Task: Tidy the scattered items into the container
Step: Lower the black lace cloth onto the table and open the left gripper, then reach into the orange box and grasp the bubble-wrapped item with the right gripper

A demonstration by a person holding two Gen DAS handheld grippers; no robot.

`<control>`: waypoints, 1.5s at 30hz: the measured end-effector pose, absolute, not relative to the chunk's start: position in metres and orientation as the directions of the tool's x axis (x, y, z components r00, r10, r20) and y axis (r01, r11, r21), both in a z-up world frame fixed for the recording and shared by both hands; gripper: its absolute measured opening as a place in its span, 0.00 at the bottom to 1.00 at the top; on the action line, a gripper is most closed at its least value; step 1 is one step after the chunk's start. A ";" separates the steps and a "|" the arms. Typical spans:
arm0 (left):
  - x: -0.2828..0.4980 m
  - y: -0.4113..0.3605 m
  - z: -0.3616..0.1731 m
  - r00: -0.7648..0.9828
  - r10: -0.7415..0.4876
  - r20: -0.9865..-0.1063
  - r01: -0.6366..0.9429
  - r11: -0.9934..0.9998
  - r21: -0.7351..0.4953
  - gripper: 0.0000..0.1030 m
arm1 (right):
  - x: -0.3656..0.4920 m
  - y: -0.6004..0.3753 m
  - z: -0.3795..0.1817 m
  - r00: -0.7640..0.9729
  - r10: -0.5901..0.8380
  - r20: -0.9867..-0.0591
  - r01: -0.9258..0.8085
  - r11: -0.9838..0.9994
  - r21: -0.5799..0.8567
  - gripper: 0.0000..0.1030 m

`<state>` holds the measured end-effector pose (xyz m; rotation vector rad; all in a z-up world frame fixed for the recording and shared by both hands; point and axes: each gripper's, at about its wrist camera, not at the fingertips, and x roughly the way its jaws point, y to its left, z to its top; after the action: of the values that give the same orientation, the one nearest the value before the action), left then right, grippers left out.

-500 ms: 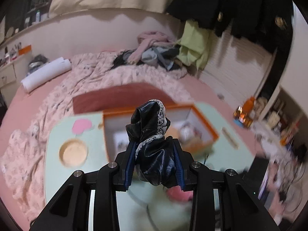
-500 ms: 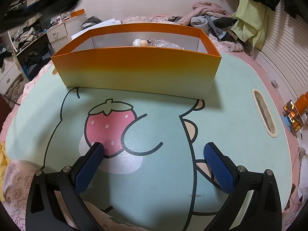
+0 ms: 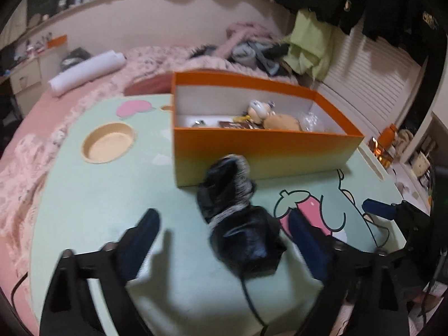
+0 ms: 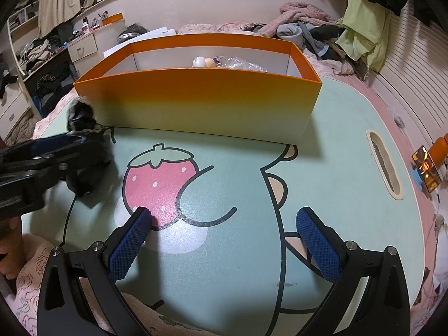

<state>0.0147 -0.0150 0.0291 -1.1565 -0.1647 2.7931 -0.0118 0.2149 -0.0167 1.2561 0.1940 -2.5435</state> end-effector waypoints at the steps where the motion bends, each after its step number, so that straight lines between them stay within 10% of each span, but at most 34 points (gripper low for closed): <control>1: 0.014 -0.013 0.027 -0.699 0.134 -0.702 -0.056 -0.990 -0.133 0.96 | -0.011 0.215 -0.017 -0.574 -0.204 -0.793 0.321 -0.947 0.010 1.00; 29: 0.011 -0.006 0.006 -0.652 0.016 -0.758 -0.025 -1.000 0.001 1.00 | -0.005 0.214 -0.030 -0.578 -0.212 -0.788 0.323 -0.946 0.018 1.00; 35: 0.011 -0.005 0.006 -0.652 0.014 -0.758 -0.025 -1.000 0.003 1.00 | -0.009 0.218 0.000 -0.627 -0.243 -0.740 0.384 -0.923 -0.023 0.68; 45: 0.011 -0.004 0.006 -0.653 0.014 -0.757 -0.024 -1.000 0.003 1.00 | -0.105 0.200 0.062 -0.537 -0.218 -0.815 0.314 -0.948 0.047 0.59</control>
<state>0.0109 -0.0044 0.0059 -1.2992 0.0193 2.8374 -0.1052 0.2005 0.0621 1.3099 0.1498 -2.5113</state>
